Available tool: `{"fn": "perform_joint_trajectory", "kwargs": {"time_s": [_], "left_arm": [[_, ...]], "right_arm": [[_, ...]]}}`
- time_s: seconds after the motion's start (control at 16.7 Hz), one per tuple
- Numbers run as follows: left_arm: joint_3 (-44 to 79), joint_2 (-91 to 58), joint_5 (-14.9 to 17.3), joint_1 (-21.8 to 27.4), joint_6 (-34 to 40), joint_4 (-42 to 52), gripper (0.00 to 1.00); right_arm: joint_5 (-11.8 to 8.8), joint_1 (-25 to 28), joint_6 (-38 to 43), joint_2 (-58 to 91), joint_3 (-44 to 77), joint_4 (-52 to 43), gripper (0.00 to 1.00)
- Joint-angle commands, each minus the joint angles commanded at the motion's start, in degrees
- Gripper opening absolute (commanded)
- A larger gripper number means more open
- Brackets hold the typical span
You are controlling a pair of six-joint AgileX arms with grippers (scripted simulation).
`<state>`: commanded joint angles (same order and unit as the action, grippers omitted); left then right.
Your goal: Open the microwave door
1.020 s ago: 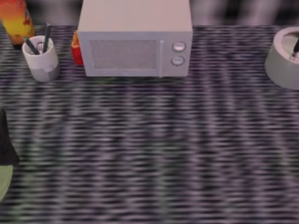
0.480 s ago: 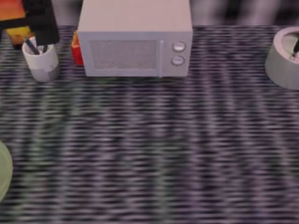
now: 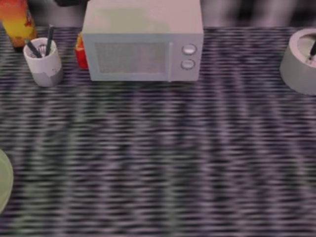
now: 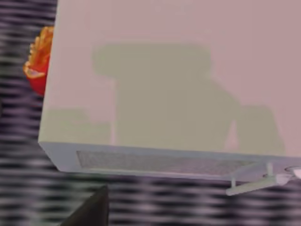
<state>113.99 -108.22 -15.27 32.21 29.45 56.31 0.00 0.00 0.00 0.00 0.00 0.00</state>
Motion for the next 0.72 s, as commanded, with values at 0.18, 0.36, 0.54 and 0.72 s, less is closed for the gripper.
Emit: {"fn": "perform_joint_trajectory", "kwargs": {"time_s": [0.18, 0.36, 0.54, 0.72], "left_arm": [[11.63, -12.4, -1.77, 3.61, 3.21, 6.8, 1.0], [19.48, -20.92, -2.94, 6.03, 5.28, 11.6, 1.0], [22.71, -24.22, -3.42, 7.0, 6.11, 13.62, 1.0], [22.71, -24.22, -3.42, 7.0, 6.11, 13.62, 1.0]], "right_arm": [[0.0, 0.0, 0.0, 0.0, 0.0, 0.0, 1.0], [0.0, 0.0, 0.0, 0.0, 0.0, 0.0, 1.0], [0.0, 0.0, 0.0, 0.0, 0.0, 0.0, 1.0], [0.0, 0.0, 0.0, 0.0, 0.0, 0.0, 1.0]]}}
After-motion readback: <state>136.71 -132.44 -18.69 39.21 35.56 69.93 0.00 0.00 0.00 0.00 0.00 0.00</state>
